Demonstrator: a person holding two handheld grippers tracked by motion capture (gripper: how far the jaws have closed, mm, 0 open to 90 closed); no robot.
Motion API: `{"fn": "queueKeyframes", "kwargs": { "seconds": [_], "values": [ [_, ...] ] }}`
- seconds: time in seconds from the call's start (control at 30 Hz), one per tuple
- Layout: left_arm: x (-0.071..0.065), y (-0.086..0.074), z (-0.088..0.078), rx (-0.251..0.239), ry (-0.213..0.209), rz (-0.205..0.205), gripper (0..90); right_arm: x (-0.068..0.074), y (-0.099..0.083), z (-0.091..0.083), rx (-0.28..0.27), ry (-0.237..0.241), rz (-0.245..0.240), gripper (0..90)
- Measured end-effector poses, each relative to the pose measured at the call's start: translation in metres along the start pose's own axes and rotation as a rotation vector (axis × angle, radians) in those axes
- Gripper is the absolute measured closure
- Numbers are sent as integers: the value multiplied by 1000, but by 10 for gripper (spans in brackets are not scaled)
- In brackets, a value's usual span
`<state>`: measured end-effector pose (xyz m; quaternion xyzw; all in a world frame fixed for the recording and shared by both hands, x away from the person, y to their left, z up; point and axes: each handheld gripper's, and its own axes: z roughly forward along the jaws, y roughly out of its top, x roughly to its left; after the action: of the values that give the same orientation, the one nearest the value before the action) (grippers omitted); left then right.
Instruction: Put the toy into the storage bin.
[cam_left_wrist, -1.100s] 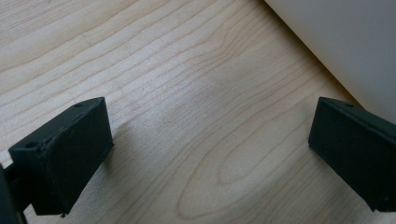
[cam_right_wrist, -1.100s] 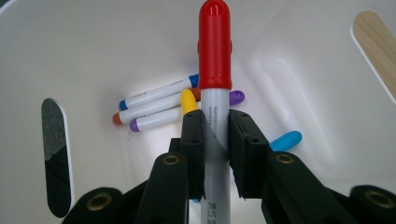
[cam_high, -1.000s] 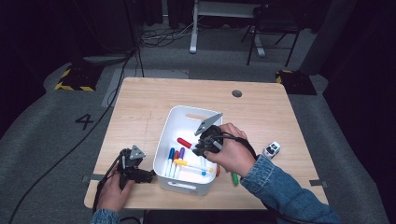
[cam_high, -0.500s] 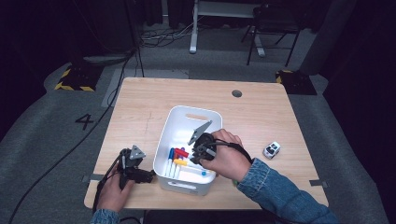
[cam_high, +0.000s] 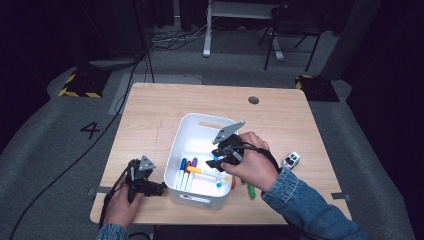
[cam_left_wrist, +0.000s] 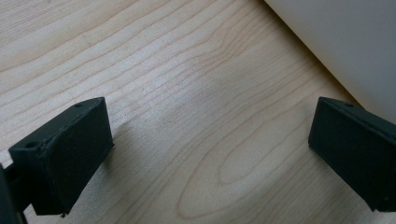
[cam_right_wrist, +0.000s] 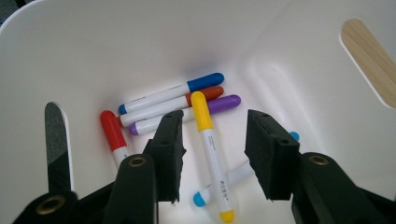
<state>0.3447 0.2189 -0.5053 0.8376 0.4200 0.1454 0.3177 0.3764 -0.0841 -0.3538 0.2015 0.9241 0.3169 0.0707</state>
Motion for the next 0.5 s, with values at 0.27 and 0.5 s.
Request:
{"fn": "queueKeyframes", "kwargs": {
  "seconds": [0.27,0.5],
  "values": [
    [0,0,0,0,0,0,0,-18,-10,-22,-31,-40,45,594],
    [0,0,0,0,0,0,0,-35,-21,-40,-49,-70,99,599]
  ]
}}
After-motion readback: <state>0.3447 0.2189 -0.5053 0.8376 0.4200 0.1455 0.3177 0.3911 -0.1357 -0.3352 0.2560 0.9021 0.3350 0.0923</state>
